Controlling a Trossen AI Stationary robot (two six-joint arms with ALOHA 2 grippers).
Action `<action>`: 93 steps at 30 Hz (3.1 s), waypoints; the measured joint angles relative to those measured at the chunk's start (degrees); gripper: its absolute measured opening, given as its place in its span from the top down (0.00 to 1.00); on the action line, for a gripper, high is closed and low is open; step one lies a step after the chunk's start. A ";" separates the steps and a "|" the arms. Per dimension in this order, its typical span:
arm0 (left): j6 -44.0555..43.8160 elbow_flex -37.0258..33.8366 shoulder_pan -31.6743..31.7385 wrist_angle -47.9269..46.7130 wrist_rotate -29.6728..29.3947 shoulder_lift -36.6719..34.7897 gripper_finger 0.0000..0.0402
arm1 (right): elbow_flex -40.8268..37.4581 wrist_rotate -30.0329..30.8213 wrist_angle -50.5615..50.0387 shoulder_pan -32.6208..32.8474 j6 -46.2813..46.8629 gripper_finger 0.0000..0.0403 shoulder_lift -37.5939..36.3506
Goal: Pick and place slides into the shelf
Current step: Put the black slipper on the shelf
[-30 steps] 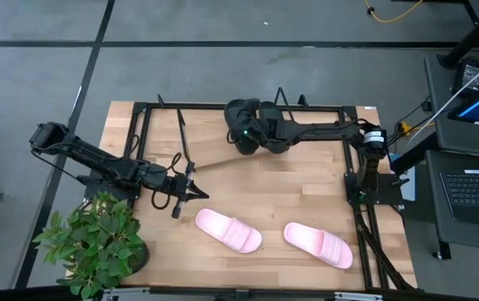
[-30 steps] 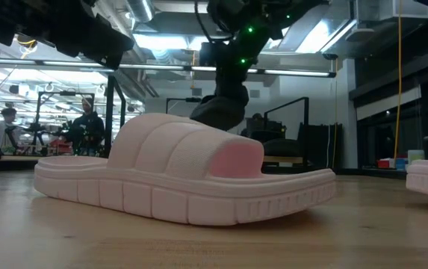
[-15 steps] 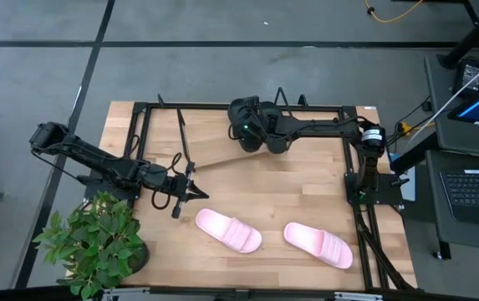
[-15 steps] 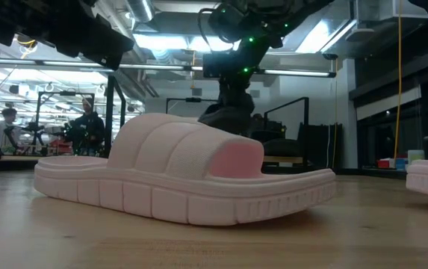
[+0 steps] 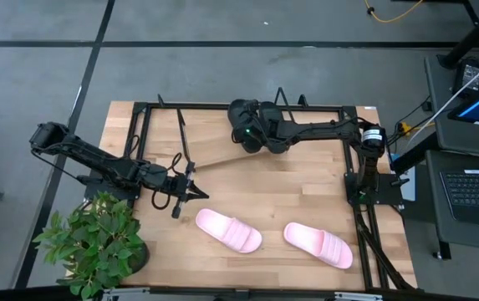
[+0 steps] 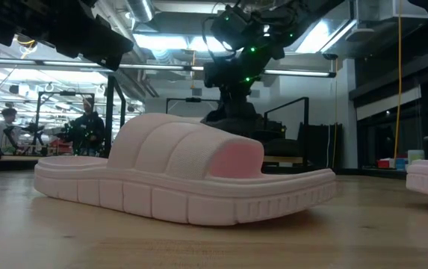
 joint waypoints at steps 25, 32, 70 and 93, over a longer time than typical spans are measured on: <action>0.00 0.00 0.00 0.00 -0.02 0.00 1.00 | -0.02 1.54 -1.24 -0.81 -0.11 0.98 1.04; 0.00 0.02 -0.02 0.00 -0.38 0.00 1.00 | -0.02 1.51 -1.39 -1.03 -0.28 0.98 1.39; 0.00 0.02 0.00 0.00 -1.75 0.00 1.00 | 0.02 2.04 -9.13 -2.03 3.06 0.98 1.35; -0.02 0.02 0.00 0.00 -1.75 0.00 1.00 | 0.02 -0.21 -9.26 -2.05 2.69 0.96 1.35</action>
